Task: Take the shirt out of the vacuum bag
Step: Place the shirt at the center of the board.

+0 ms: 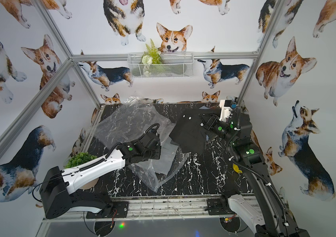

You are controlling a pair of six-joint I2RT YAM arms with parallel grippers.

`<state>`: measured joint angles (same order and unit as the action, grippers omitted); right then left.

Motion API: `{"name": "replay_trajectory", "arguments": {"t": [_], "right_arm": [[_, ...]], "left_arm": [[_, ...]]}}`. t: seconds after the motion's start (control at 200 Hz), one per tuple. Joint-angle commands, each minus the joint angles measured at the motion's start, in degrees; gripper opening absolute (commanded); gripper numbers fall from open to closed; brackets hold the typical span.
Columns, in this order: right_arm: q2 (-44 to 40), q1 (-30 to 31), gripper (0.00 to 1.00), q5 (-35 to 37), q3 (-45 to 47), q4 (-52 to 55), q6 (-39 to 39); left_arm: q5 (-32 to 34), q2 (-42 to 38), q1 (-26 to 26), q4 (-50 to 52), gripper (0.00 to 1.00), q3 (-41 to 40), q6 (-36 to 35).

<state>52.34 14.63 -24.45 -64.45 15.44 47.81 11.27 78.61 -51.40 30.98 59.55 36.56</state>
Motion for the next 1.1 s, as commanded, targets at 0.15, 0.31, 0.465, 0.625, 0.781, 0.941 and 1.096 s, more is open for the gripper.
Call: {"name": "replay_trajectory", "arguments": {"t": [0.15,0.31,0.465,0.625,0.781,0.941,1.096], "right_arm": [[10.9,-11.4,0.00,-10.6,-4.9,-11.7,6.0],[22.1,-14.1,0.00,-14.1,-10.7,-17.7,10.3],[31.3,-14.3,0.00,-13.0,-18.9,-19.0,8.8],[41.0,-14.8,0.00,-16.2,-24.6,-27.6,10.5],[48.9,-16.6,0.00,-17.8,-22.5,-40.1,13.7],[58.2,-17.0,0.00,-21.2,-17.4,-50.0,14.6],[59.4,-17.4,0.00,-17.6,-4.9,-55.3,12.4]], "left_arm": [[0.3,-0.7,0.3,0.1,0.00,-0.7,0.3],[0.2,-0.2,0.6,-0.1,0.00,-0.8,0.2],[0.3,0.1,0.8,0.1,0.00,-0.3,-0.4],[0.6,0.3,0.9,0.3,0.00,-0.3,-1.0],[0.5,0.2,0.9,0.3,0.00,-1.3,-1.1],[0.5,0.3,1.0,0.3,0.00,-1.7,-1.3],[0.3,-0.3,1.0,0.5,0.00,-1.8,-1.2]]}}
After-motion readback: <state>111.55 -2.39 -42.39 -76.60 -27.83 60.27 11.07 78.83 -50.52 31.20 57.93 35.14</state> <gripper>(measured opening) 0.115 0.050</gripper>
